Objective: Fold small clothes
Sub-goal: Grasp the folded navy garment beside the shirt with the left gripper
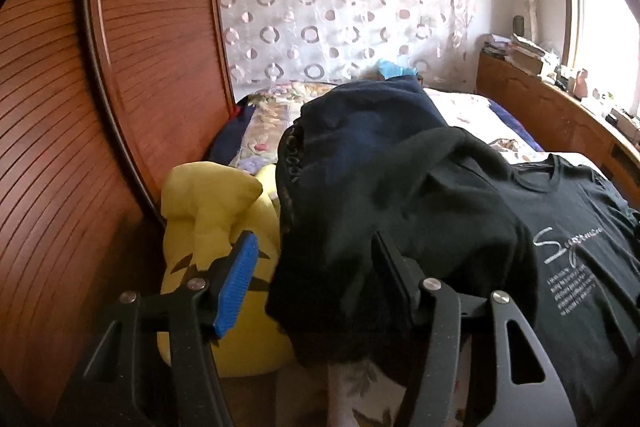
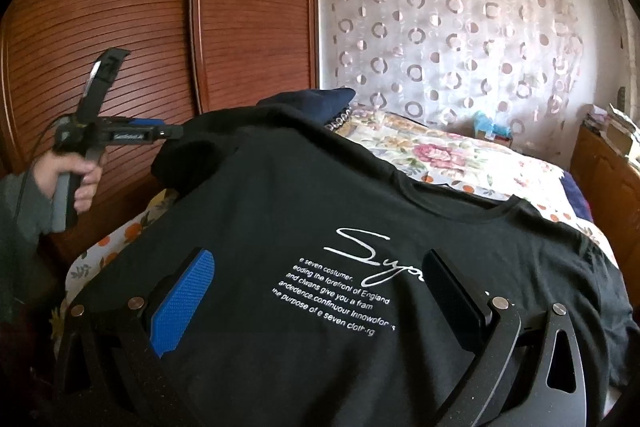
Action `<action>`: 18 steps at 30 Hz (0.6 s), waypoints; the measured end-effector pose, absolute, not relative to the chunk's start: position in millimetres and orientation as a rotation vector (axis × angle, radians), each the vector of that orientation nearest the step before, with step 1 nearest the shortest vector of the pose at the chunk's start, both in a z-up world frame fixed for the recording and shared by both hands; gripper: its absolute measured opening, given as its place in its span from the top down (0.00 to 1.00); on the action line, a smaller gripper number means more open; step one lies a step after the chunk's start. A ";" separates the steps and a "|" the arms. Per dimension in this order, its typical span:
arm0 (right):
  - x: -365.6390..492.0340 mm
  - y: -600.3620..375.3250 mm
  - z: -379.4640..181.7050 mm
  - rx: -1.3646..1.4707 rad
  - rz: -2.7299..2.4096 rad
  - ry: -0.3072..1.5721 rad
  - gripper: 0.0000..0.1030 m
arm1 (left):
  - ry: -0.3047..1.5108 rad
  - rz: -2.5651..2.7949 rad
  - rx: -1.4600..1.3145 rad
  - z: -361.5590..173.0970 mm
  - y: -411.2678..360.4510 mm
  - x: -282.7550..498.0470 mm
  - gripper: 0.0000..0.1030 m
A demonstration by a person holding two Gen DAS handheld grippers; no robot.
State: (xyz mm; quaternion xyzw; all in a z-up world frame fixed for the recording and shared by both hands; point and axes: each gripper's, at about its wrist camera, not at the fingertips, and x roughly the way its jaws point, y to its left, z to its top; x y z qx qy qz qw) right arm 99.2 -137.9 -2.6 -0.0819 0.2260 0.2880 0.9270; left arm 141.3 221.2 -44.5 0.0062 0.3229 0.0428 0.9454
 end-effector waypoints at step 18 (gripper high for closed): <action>92.6 -123.0 -14.2 -0.142 0.577 0.475 0.00 | 0.639 0.014 0.080 -8.9 196.1 137.7 0.96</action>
